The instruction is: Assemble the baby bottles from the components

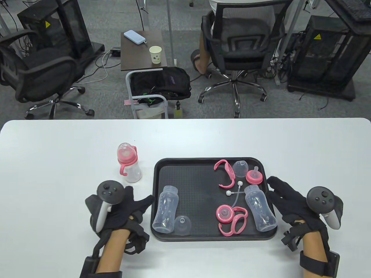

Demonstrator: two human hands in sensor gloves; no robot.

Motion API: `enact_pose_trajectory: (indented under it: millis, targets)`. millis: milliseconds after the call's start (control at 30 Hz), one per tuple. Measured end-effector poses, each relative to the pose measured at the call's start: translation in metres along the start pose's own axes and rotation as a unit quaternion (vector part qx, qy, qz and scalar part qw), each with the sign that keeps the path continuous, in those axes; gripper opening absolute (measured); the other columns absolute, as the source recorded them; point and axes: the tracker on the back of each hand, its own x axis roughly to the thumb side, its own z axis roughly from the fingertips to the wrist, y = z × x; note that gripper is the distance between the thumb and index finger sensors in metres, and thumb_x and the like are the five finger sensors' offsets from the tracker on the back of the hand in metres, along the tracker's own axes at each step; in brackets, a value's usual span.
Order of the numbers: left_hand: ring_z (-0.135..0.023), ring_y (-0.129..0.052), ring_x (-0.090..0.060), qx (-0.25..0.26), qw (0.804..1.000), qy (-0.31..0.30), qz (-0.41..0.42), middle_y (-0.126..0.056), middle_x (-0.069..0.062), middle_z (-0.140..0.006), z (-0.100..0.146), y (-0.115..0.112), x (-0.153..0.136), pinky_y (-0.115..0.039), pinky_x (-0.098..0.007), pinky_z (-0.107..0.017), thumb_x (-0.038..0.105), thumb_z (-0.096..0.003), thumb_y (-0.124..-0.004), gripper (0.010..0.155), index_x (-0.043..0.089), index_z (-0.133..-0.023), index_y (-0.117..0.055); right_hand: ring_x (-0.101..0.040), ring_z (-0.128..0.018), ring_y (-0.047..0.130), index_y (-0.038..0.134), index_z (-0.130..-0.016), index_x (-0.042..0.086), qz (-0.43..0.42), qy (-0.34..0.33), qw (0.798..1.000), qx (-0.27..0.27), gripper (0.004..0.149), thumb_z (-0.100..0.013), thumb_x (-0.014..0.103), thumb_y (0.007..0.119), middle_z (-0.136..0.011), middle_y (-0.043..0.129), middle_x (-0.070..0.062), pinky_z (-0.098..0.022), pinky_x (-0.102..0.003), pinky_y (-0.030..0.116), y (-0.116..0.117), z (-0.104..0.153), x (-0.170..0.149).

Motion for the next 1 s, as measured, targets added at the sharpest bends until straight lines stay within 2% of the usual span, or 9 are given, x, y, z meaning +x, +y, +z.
enact_pose_trajectory:
  millis: [167,400,500,533,700,1000]
  targets:
    - [-0.083,-0.088,-0.047,-0.023,0.994,0.040,-0.097,-0.075,-0.018,-0.108,-0.015,-0.029,0.043,-0.083,-0.051,-0.053,0.078,-0.0435,-0.085,0.101,0.017,-0.118,-0.056,-0.059,-0.093,0.070,0.054,-0.113,0.012,-0.002,-0.004,1.000,0.005,0.072,-0.059,0.056,0.070,-0.112,0.059,-0.033,-0.063,-0.073,0.060,0.002,0.000,0.001]
    - [-0.082,-0.088,-0.047,-0.058,0.979,0.094,-0.169,-0.073,-0.020,-0.108,-0.032,-0.059,0.072,-0.084,-0.051,-0.053,0.081,-0.0419,-0.085,0.107,0.014,-0.119,-0.054,-0.059,-0.093,0.069,0.054,-0.113,0.012,-0.007,-0.007,1.000,0.017,0.072,-0.059,0.056,0.069,-0.112,0.059,-0.033,-0.063,-0.073,0.060,0.006,-0.001,0.003]
    - [-0.079,-0.090,-0.046,-0.068,0.967,0.130,-0.207,-0.073,-0.020,-0.108,-0.040,-0.069,0.075,-0.086,-0.049,-0.051,0.082,-0.0414,-0.086,0.109,0.011,-0.118,-0.053,-0.059,-0.093,0.070,0.054,-0.114,0.012,-0.012,-0.008,1.000,0.018,0.072,-0.059,0.057,0.069,-0.112,0.058,-0.033,-0.063,-0.073,0.060,0.006,-0.001,0.003]
    - [-0.079,-0.091,-0.046,-0.088,0.963,0.144,-0.212,-0.073,-0.021,-0.107,-0.042,-0.073,0.075,-0.086,-0.048,-0.050,0.082,-0.0415,-0.086,0.109,0.010,-0.117,-0.053,-0.059,-0.093,0.070,0.054,-0.113,0.012,-0.013,-0.009,1.000,0.018,0.072,-0.059,0.057,0.069,-0.112,0.058,-0.033,-0.063,-0.073,0.060,0.006,-0.001,0.003]
    - [-0.071,-0.095,-0.043,-0.111,0.957,0.166,-0.212,-0.079,-0.020,-0.100,-0.052,-0.084,0.070,-0.089,-0.044,-0.046,0.081,-0.0408,-0.087,0.106,0.008,-0.113,-0.061,-0.059,-0.093,0.070,0.054,-0.114,0.012,-0.019,-0.011,1.000,0.016,0.072,-0.059,0.057,0.069,-0.112,0.059,-0.033,-0.062,-0.073,0.060,0.004,0.000,0.003]
    - [-0.067,-0.099,-0.038,-0.101,0.959,0.161,-0.209,-0.085,-0.016,-0.092,-0.057,-0.086,0.063,-0.090,-0.040,-0.044,0.081,-0.0394,-0.089,0.102,0.009,-0.108,-0.067,-0.060,-0.092,0.070,0.054,-0.113,0.011,-0.015,-0.006,1.000,0.018,0.072,-0.059,0.057,0.069,-0.112,0.059,-0.033,-0.062,-0.073,0.060,0.004,0.001,0.003]
